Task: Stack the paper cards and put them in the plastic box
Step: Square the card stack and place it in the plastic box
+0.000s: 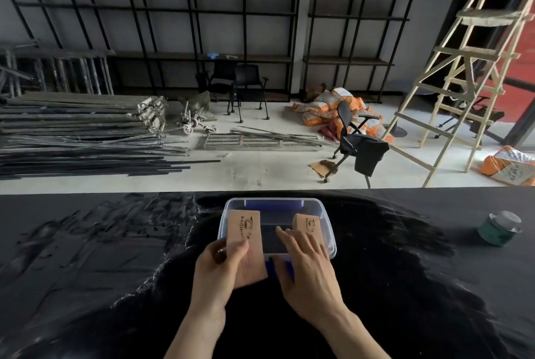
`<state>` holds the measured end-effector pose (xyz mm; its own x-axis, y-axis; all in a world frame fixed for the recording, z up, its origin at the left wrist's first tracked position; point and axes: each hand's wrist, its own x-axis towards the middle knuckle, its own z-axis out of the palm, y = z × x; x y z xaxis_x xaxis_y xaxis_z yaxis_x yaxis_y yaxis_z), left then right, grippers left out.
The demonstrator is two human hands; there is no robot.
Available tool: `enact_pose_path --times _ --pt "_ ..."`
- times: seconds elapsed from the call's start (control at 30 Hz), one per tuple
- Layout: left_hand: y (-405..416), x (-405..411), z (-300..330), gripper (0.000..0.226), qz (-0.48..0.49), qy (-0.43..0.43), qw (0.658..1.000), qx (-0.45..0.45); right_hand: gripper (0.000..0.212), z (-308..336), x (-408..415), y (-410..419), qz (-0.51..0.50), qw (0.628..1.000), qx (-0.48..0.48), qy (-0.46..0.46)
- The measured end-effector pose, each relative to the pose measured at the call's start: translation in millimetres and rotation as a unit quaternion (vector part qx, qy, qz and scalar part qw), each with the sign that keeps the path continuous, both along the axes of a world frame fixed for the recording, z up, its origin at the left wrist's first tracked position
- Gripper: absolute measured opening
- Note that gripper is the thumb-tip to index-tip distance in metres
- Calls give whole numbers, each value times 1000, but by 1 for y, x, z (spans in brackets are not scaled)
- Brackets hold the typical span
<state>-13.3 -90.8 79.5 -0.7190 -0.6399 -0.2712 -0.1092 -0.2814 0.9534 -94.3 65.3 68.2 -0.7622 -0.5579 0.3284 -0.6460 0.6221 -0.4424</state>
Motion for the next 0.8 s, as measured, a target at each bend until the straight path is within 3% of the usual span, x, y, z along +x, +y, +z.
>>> enact_pose_path --times 0.07,0.17,0.43,0.53,0.6,0.67,0.8 --pt "-6 -2 2 16 18 -1 1000 2 58 -9 -2 -2 35 995 91 0" --pt "-10 -5 7 18 34 -4 999 8 61 -21 4 -4 39 988 150 4" --pt "-7 -20 12 23 19 -23 999 -36 68 -19 34 3 65 981 183 -3" --pt "-3 -35 11 21 -7 -53 997 -47 60 -15 41 17 79 993 84 -1" --pt "0 -49 9 27 -25 -85 995 -49 49 -11 27 34 10 998 -43 34" --pt "1 -61 6 35 -39 -121 990 -65 48 -8 0 55 -91 989 -100 54" --pt "5 -82 -7 50 -75 -187 975 -95 60 -30 -56 92 -204 978 39 -17"
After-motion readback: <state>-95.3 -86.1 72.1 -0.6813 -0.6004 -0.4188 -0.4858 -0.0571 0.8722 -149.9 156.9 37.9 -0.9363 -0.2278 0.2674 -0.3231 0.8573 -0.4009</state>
